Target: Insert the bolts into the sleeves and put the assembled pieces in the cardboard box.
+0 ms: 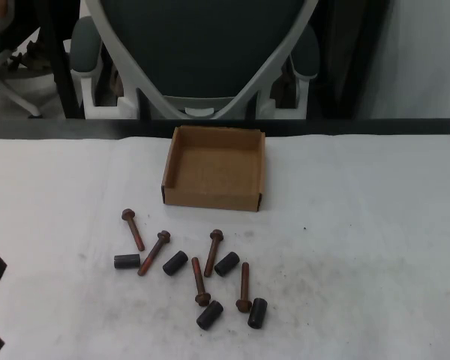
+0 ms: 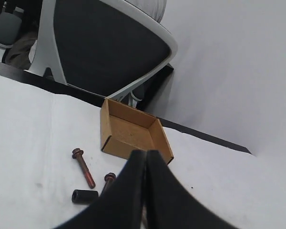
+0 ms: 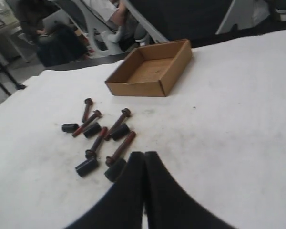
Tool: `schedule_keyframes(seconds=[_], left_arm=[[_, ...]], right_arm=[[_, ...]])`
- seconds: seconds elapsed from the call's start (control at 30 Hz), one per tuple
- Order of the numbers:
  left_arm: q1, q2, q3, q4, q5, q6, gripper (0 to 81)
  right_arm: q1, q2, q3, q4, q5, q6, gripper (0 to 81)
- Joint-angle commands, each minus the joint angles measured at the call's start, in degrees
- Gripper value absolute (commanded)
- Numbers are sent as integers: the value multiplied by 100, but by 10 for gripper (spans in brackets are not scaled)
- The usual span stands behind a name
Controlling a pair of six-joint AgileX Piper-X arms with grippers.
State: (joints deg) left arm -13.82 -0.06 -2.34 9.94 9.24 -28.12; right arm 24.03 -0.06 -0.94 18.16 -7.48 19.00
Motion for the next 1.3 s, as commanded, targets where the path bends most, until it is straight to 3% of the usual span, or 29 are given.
schedule_keyframes(seconds=[0.0, 0.07, 0.23, 0.43, 0.63, 0.97, 1.2, 1.27], left_arm=[[-9, 6, -19, -248, 376, 54, 8], [-9, 6, -19, -439, 757, 158, 8], [-9, 375, -247, -65, 806, 366, 8], [-9, 1931, -760, -29, 1052, 555, 8], [-144, 3791, -1548, -18, 1055, 766, 8], [-816, 6390, -3275, 750, 63, 1062, 8], [-825, 7524, -4385, 1365, -255, 1450, 2], [-825, 7778, -4679, 1481, -296, 1623, 45]], right_arm=[[-14, 60, -11, -390, -387, -14, 3], [-14, 235, -30, -530, -446, 2, 3], [-14, 1053, -317, -556, -627, -11, 3], [254, 2707, -1185, -568, -718, -240, 3], [809, 4592, -2273, -557, -718, -483, 3], [1428, 6996, -3860, 414, -418, -923, 3], [1434, 7775, -4817, 1642, 389, -1488, 3], [1434, 7878, -5002, 1812, 466, -1566, 3]])
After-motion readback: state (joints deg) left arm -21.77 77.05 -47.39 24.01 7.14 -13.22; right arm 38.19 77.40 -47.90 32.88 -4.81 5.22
